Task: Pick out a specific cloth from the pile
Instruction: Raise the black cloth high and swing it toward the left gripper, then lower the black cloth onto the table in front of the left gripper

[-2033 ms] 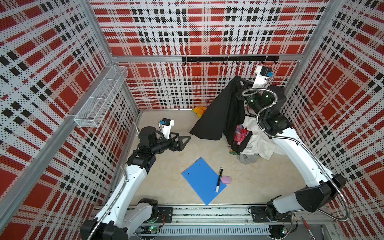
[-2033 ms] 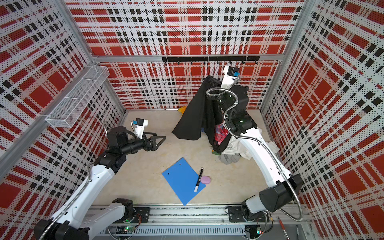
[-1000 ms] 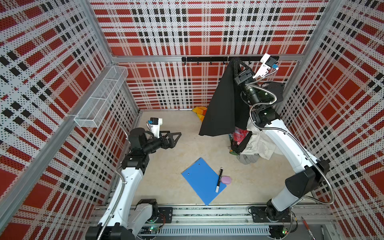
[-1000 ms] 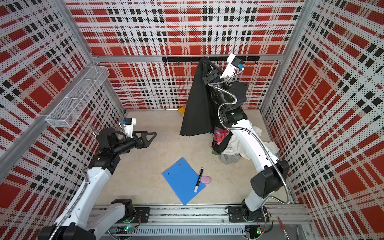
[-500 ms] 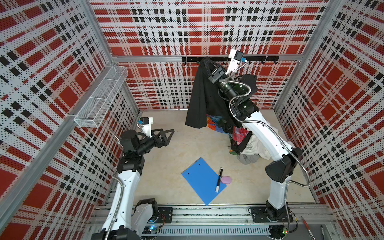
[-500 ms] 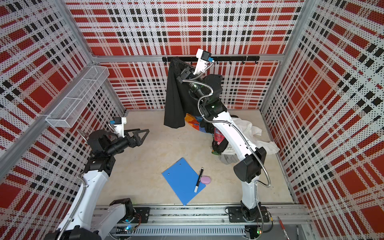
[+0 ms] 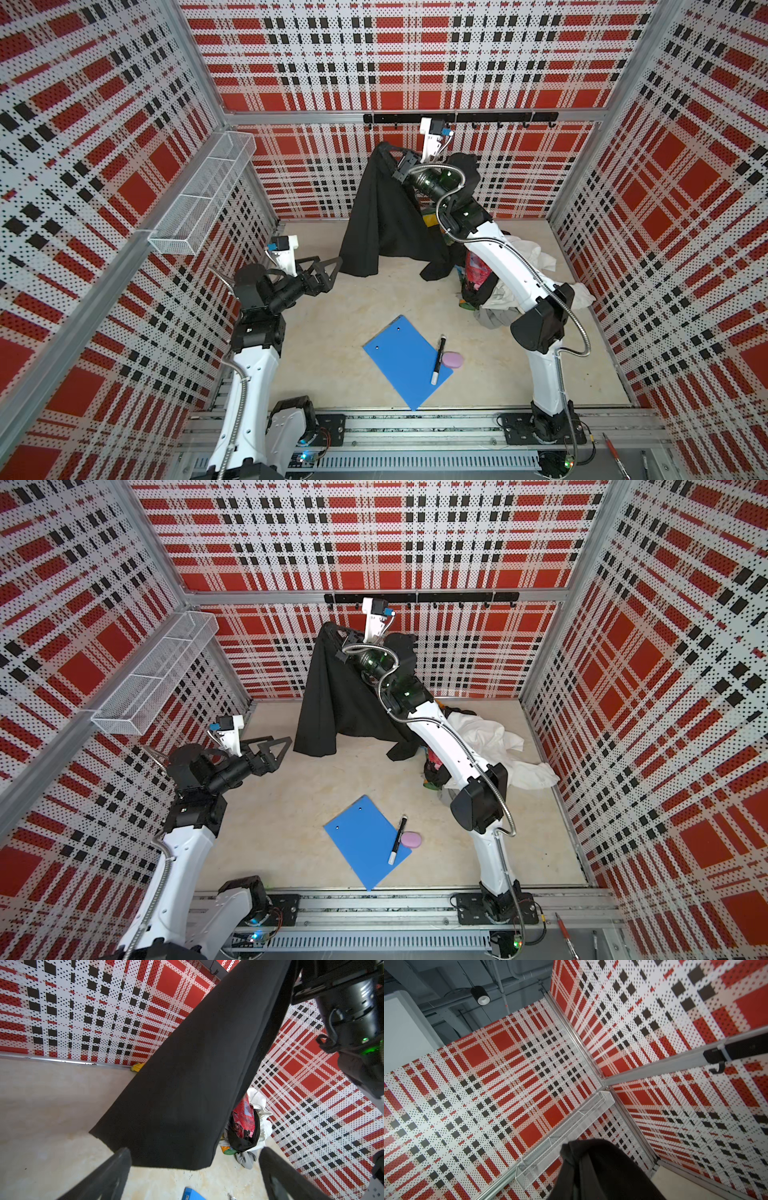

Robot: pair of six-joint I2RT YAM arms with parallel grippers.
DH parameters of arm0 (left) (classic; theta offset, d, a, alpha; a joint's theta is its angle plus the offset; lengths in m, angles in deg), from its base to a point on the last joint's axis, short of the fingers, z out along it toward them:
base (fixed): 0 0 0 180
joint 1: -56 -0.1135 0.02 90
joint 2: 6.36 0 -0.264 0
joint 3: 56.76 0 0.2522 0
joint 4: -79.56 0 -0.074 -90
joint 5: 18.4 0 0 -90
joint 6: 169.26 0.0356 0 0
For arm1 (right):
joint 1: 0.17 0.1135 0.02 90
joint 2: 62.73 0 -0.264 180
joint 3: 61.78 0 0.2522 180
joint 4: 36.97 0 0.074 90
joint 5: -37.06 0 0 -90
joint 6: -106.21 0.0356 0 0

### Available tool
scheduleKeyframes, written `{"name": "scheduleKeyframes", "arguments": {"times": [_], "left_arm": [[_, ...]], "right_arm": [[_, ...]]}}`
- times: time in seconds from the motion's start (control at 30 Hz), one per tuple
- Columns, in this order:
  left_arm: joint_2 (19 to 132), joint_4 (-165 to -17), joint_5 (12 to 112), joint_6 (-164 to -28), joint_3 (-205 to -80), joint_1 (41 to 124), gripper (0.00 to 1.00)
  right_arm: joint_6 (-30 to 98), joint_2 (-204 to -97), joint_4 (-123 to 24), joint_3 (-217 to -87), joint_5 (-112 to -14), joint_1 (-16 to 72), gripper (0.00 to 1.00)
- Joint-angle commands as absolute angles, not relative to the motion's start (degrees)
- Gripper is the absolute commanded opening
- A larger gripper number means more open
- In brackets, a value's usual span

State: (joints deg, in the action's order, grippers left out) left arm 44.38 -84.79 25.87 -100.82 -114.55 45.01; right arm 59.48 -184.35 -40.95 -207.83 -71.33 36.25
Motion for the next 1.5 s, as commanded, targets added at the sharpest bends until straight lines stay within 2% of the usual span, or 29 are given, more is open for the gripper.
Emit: {"name": "scheduleKeyframes", "arguments": {"times": [0.0,0.43,0.57,0.7,0.9,1.07,1.13,1.33,1.47], "left_arm": [[43.20,-86.50,26.77,-101.18,-114.09,44.48,0.99],[41.14,-86.59,29.39,-100.78,-113.49,43.96,0.99],[41.17,-86.59,29.55,-100.75,-113.39,43.87,0.99],[41.53,-86.59,29.24,-100.86,-113.42,43.77,0.99],[42.04,-86.82,28.36,-101.05,-113.44,43.78,0.99],[41.90,-87.55,28.05,-101.15,-113.15,43.96,0.99],[42.27,-87.57,28.00,-101.26,-113.15,44.04,0.99],[43.39,-87.72,28.01,-101.40,-113.13,44.64,0.99],[43.57,-87.32,29.49,-100.56,-113.04,46.77,0.99]], "right_arm": [[59.06,-186.18,-39.40,-207.97,-74.03,37.87,0.07],[60.16,-192.32,-41.18,-205.94,-77.95,43.71,0.08],[58.72,-192.63,-49.80,-206.24,-73.35,43.69,0.08],[57.16,-192.11,-54.70,-203.85,-69.45,43.40,0.13],[55.23,-188.72,-55.38,-197.88,-64.15,42.65,0.32],[50.62,-185.32,-58.03,-196.96,-60.15,42.10,0.71],[47.85,-182.76,-58.26,-194.30,-58.10,42.10,0.81],[39.88,-166.67,-47.18,-170.20,-52.97,41.93,0.89],[34.08,-156.99,-46.69,-160.27,-49.41,41.81,0.89]]}}
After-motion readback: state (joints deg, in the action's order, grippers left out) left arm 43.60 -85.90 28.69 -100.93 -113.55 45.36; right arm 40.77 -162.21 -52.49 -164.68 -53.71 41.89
